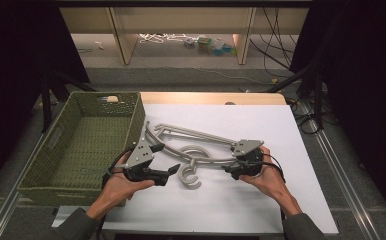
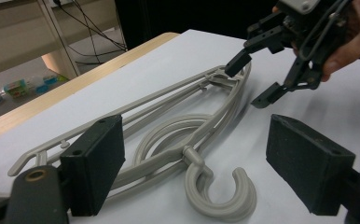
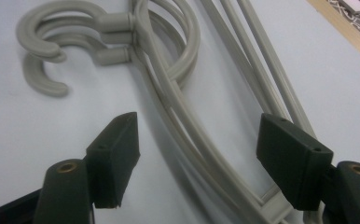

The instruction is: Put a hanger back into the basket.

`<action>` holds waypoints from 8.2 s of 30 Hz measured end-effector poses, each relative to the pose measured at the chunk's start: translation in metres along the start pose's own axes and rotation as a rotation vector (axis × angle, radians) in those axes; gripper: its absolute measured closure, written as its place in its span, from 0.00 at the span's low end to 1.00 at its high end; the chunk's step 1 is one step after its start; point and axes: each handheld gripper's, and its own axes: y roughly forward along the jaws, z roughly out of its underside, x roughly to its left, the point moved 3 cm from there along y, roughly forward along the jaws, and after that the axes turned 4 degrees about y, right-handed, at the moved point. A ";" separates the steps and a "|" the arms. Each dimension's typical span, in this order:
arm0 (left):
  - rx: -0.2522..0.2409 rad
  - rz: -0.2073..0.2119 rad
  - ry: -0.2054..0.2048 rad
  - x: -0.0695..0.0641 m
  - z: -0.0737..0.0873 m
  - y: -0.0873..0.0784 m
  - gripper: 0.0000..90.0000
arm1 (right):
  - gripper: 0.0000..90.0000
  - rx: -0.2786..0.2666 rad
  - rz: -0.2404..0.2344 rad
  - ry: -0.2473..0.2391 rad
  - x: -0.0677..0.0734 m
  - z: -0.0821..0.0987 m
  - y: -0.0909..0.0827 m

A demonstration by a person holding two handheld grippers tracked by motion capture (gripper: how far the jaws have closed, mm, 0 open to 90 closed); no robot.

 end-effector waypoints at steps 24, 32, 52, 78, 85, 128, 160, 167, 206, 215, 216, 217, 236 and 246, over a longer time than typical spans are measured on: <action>0.001 0.003 0.001 0.000 0.000 -0.001 0.21 | 0.66 0.115 -0.062 -0.158 0.000 -0.007 0.025; 0.007 0.004 0.003 0.000 0.001 -0.001 0.21 | 0.74 0.128 -0.075 -0.191 0.001 -0.007 0.029; 0.048 -0.011 0.015 0.005 0.011 0.005 0.22 | 0.92 0.073 -0.079 -0.490 -0.005 -0.012 0.011; 0.105 -0.058 0.100 0.013 0.020 0.023 0.28 | 0.92 -0.065 -0.122 -0.546 0.006 -0.034 -0.041; 0.100 -0.078 0.126 0.013 0.020 0.024 0.31 | 0.92 -0.102 -0.152 -0.528 0.008 -0.036 -0.050; 0.178 0.152 0.567 -0.026 0.006 0.024 0.84 | 0.89 -0.163 -0.342 -0.461 0.014 -0.022 -0.072; 0.076 0.237 -0.238 0.033 -0.011 -0.035 0.88 | 0.26 -0.439 0.028 0.117 0.023 -0.016 -0.098; 0.018 0.222 -0.301 0.045 -0.021 -0.054 0.88 | 0.26 -0.436 0.071 0.196 0.019 -0.001 -0.093; -0.030 -0.089 -0.404 0.188 -0.030 -0.169 0.88 | 0.25 -0.407 0.051 0.218 0.022 0.007 -0.082; 0.034 -0.107 -0.398 0.212 -0.009 -0.167 0.88 | 0.25 -0.409 0.052 0.209 0.022 0.007 -0.081; 0.045 -0.109 -0.387 0.213 -0.007 -0.168 0.88 | 0.25 -0.407 0.051 0.213 0.023 0.007 -0.081; 0.051 -0.112 -0.381 0.213 -0.005 -0.168 0.88 | 0.25 -0.396 0.043 0.213 0.023 0.008 -0.082; 0.211 -0.177 -0.346 0.240 0.046 -0.181 0.88 | 0.25 -0.395 0.026 0.199 0.024 0.007 -0.080; 0.283 -0.174 -0.396 0.239 0.074 -0.175 0.88 | 0.25 -0.385 0.017 0.197 0.025 0.008 -0.078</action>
